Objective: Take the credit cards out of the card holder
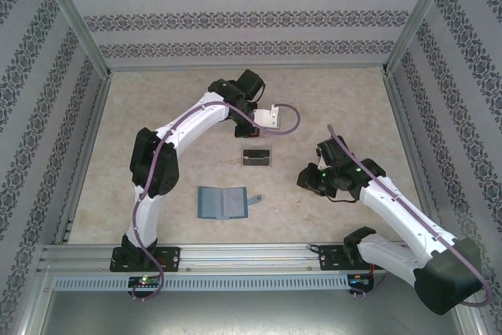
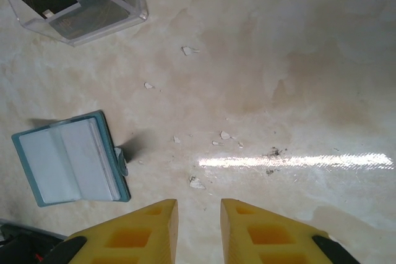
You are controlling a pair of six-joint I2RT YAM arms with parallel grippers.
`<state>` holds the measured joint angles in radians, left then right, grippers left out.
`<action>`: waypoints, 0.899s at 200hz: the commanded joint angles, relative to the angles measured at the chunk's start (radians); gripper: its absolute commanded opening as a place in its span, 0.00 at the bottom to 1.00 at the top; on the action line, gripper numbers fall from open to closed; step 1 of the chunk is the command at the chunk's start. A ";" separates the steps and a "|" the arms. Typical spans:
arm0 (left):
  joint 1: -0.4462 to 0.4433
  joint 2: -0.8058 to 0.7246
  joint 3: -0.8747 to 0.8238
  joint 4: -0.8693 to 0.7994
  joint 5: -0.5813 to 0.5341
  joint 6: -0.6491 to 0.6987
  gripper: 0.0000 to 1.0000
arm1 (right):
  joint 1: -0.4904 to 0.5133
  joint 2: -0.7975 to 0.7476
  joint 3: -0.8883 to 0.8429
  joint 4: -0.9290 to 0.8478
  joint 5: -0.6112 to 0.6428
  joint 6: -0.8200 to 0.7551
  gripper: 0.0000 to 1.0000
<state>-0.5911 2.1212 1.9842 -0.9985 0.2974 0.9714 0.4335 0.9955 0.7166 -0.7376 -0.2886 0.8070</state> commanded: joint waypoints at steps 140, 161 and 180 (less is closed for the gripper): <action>0.010 0.191 0.197 -0.284 0.035 0.081 0.00 | -0.027 0.089 0.001 0.027 -0.053 -0.048 0.27; 0.010 0.214 0.228 -0.302 0.029 0.079 0.04 | -0.028 0.091 -0.005 0.032 -0.055 -0.045 0.26; 0.011 0.218 0.261 -0.298 0.000 0.060 0.18 | -0.029 0.089 -0.005 0.030 -0.057 -0.045 0.26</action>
<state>-0.5877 2.3241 2.1918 -1.2324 0.3122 1.0199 0.4141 1.0824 0.7120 -0.7105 -0.3317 0.7776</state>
